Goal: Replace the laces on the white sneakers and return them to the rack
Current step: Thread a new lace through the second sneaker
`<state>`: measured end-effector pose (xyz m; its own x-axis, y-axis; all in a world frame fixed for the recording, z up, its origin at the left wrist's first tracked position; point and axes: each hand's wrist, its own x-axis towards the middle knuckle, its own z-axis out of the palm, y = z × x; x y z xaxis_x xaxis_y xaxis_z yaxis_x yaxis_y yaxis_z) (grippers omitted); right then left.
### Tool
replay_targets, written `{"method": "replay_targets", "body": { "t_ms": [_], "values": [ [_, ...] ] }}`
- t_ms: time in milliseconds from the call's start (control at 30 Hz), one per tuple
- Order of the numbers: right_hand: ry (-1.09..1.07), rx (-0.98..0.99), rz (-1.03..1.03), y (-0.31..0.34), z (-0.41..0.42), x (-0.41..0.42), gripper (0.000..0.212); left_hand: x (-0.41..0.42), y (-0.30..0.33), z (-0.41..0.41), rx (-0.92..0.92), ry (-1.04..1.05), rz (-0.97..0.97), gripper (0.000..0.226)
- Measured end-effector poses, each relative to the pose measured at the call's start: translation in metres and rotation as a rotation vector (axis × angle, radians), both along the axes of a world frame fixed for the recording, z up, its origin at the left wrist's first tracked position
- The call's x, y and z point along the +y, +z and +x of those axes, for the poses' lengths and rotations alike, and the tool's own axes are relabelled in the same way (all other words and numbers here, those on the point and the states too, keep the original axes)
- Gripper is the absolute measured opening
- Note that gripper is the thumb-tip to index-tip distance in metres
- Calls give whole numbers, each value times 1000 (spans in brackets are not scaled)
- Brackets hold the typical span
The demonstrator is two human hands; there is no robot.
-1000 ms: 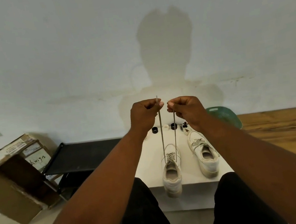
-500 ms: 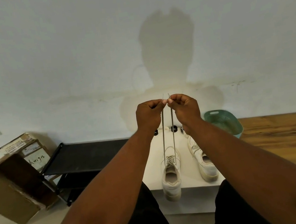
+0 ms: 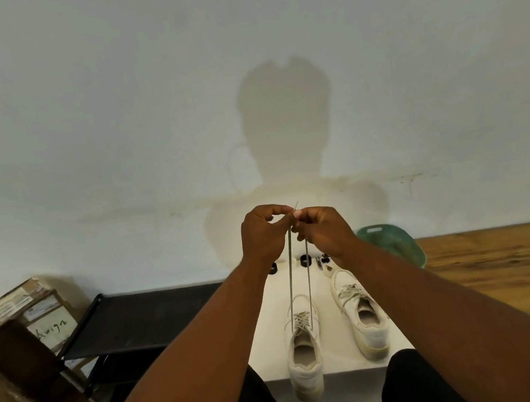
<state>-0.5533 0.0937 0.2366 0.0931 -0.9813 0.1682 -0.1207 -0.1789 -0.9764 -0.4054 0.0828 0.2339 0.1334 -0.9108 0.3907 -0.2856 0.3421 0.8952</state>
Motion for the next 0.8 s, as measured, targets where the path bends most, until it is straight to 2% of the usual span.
{"method": "replay_targets", "body": {
  "t_ms": [100,233,367,467,533,600,733,800],
  "values": [
    [80,-47,69,-1,-10,-2,11,-4,6,-3,44,-89,100,5],
    [1,24,11,-4,-13,-5,4,5,9,-8,176,-230,218,14],
    [-104,4,54,-4,-12,-7,11,17,2,-13,9,-272,356,33],
    [-104,-40,82,-7,-14,-8,10,17,-11,-11,-122,-271,430,29],
    [-109,-5,30,-12,-16,-7,11,13,-18,-9,-170,-218,426,25],
    [-122,157,-80,-17,-19,-5,12,10,-22,-7,-141,-184,422,25],
    [-42,619,-305,-27,-27,-7,12,6,-25,-4,-119,-174,433,21],
    [-66,797,-404,-30,-30,-10,15,7,-24,-3,-34,-200,441,19]
  ]
}}
